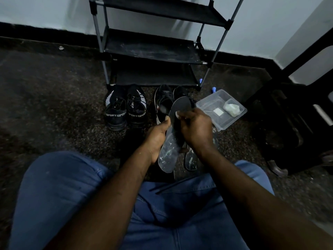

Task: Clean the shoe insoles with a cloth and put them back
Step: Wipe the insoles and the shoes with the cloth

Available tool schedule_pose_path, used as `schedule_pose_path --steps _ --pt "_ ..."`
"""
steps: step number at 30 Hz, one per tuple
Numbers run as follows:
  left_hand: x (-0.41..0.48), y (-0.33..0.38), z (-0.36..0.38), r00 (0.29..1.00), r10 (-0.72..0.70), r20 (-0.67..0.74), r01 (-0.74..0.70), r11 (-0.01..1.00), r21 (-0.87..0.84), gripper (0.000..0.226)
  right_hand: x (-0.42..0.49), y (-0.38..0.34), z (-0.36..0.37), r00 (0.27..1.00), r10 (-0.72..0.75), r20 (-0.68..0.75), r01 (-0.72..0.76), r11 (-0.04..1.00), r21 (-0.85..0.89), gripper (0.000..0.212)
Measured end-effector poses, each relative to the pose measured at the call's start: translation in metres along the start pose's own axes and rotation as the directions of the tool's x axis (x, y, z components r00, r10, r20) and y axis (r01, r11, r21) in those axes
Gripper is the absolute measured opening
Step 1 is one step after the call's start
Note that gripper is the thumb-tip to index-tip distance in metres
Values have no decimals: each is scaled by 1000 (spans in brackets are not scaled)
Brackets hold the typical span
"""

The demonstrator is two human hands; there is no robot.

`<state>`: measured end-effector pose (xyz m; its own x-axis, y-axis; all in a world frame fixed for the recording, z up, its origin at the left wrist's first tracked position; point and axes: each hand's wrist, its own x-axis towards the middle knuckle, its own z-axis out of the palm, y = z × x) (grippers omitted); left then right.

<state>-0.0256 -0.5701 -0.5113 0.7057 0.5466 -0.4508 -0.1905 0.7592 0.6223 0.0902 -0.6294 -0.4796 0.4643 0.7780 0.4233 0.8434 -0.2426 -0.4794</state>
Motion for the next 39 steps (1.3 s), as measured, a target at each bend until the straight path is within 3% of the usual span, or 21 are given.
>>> schedule_pose_path --steps 3,4,7,12,15,20,23,27,30,31,34,37,39 --pt "2 2 -6 999 -29 29 31 996 -80 49 -15 -6 4 956 -234 175 241 970 -23 19" --pt "3 3 -7 999 -33 37 36 995 -88 50 -15 -4 5 951 -247 185 254 967 -14 20" --pt "4 7 -7 998 -26 65 32 995 -92 48 -9 2 7 999 -20 39 18 998 56 18" --pt "7 5 -12 997 -42 59 47 994 -95 57 -19 -13 9 970 -187 153 185 982 28 16" --pt "6 6 -9 998 -32 48 36 997 -65 54 -5 -7 6 997 72 17 -73 996 59 14" --pt "8 6 -14 999 -42 30 44 997 -61 55 -15 -16 10 979 -169 114 176 983 -54 13" --pt "9 7 -14 999 -36 33 38 998 -55 51 -1 -9 8 998 57 22 -56 998 -33 14" --pt "12 6 -18 996 -37 82 43 996 -75 44 -8 -20 10 978 -172 120 188 972 -140 16" --pt "11 9 -14 997 -31 69 35 998 -61 43 2 -12 7 999 -6 51 14 988 -154 19" --pt "13 8 -15 998 -28 60 32 996 -78 43 3 -12 8 999 -5 53 13 987 -162 19" --pt "13 6 -18 999 -16 49 21 995 -96 41 -6 -19 11 965 -192 179 226 954 -197 21" --pt "14 6 -17 998 -14 62 18 998 -65 41 1 -11 6 996 -52 76 65 983 -174 20" --pt "17 5 -19 999 -13 46 17 997 -81 44 -2 -10 11 993 -74 95 92 974 -208 23"
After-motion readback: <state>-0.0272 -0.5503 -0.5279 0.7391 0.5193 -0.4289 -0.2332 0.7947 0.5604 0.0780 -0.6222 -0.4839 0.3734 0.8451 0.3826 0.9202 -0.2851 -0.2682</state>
